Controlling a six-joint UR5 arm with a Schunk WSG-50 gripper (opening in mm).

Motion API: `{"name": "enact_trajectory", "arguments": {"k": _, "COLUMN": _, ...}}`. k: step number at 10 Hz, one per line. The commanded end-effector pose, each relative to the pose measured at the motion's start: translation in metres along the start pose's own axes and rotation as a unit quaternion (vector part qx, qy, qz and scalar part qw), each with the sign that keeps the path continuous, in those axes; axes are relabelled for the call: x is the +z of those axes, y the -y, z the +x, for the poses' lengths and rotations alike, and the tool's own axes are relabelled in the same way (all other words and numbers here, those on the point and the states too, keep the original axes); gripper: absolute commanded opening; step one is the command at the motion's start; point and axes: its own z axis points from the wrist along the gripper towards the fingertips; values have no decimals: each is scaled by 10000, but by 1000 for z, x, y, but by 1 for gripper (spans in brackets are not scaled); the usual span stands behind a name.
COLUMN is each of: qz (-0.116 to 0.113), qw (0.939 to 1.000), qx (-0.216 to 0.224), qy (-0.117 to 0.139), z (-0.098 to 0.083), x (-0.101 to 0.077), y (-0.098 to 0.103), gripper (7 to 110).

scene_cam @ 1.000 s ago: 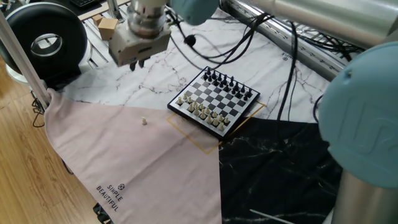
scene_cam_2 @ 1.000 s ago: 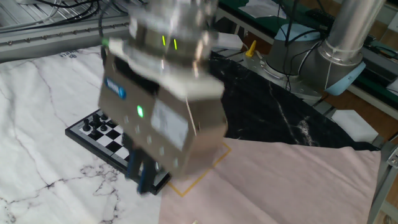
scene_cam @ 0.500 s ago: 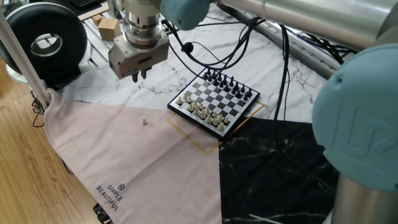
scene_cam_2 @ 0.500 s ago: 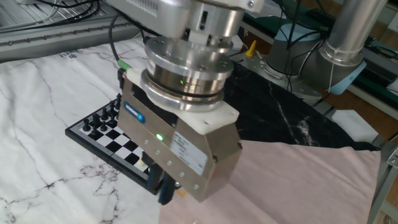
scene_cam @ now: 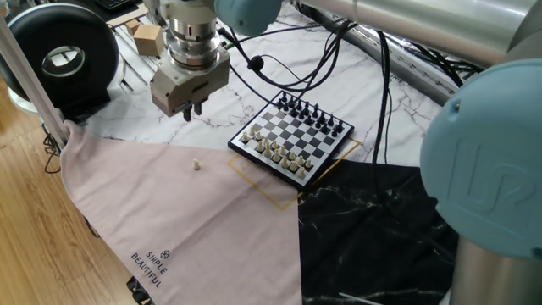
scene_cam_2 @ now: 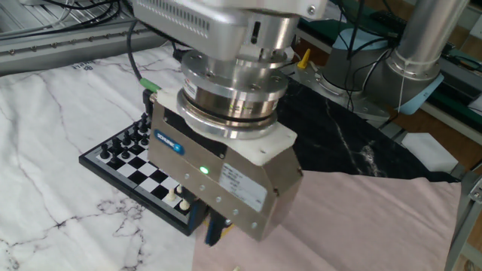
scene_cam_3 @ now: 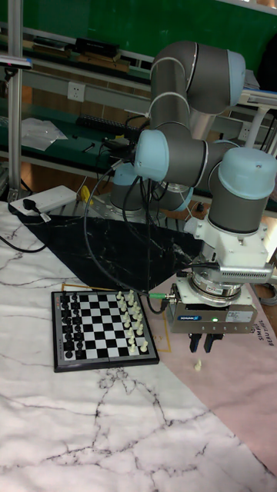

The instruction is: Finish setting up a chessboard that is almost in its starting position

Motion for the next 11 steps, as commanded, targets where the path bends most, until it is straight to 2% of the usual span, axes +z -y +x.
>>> {"name": "enact_trajectory", "arguments": {"k": 1, "qz": -392, "qw": 9991, "qx": 114, "qy": -126, "z": -2, "x": 39, "y": -29, "gripper": 22}}
{"name": "enact_trajectory", "arguments": {"k": 2, "qz": -412, "qw": 9988, "qx": 223, "qy": -112, "z": -5, "x": 55, "y": -37, "gripper": 22}}
{"name": "enact_trajectory", "arguments": {"k": 3, "qz": -113, "qw": 9997, "qx": 166, "qy": -119, "z": -4, "x": 66, "y": -27, "gripper": 22}}
{"name": "enact_trajectory", "arguments": {"k": 4, "qz": 63, "qw": 9999, "qx": 135, "qy": -53, "z": 2, "x": 77, "y": -22, "gripper": 22}}
{"name": "enact_trajectory", "arguments": {"k": 6, "qz": 315, "qw": 9992, "qx": 82, "qy": -213, "z": 18, "x": 74, "y": -8, "gripper": 22}}
{"name": "enact_trajectory", "arguments": {"k": 8, "qz": 167, "qw": 9996, "qx": 95, "qy": -227, "z": 21, "x": 73, "y": -18, "gripper": 22}}
{"name": "enact_trajectory", "arguments": {"k": 11, "qz": 145, "qw": 9996, "qx": 156, "qy": -162, "z": 20, "x": 74, "y": -20, "gripper": 22}}
